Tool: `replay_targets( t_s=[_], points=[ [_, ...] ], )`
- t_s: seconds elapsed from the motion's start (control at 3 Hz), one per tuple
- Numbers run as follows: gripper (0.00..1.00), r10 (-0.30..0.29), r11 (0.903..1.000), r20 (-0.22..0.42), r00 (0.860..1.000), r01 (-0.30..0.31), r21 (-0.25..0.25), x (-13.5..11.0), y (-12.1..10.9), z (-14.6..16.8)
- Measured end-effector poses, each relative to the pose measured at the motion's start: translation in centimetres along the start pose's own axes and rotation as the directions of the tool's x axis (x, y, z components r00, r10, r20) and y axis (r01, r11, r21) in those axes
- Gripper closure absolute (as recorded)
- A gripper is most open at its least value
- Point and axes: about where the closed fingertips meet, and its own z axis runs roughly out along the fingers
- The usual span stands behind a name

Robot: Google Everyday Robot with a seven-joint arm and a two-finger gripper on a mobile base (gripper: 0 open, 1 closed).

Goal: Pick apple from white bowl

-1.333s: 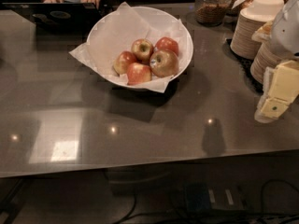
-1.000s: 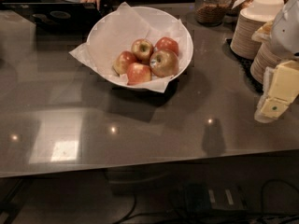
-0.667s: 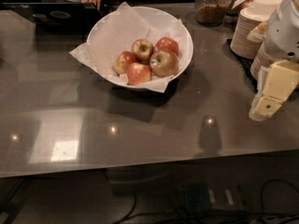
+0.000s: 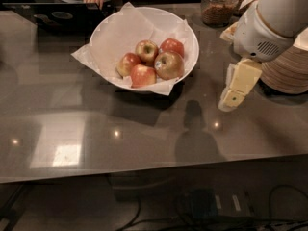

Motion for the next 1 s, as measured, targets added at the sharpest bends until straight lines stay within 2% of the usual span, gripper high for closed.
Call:
replay_targets(
  t_s=[0.33, 0.67, 1.0],
  points=[
    [0.0, -0.053, 0.9981, 0.061, 0.997, 0.051, 0.034, -2.4, -1.7, 1.0],
    [0.0, -0.053, 0.9981, 0.061, 0.997, 0.051, 0.034, -2.4, -1.7, 1.0],
    [0.0, -0.044, 0.9974, 0.15, 0.988, 0.035, 0.063, -3.8, -2.8, 1.5]
  ],
)
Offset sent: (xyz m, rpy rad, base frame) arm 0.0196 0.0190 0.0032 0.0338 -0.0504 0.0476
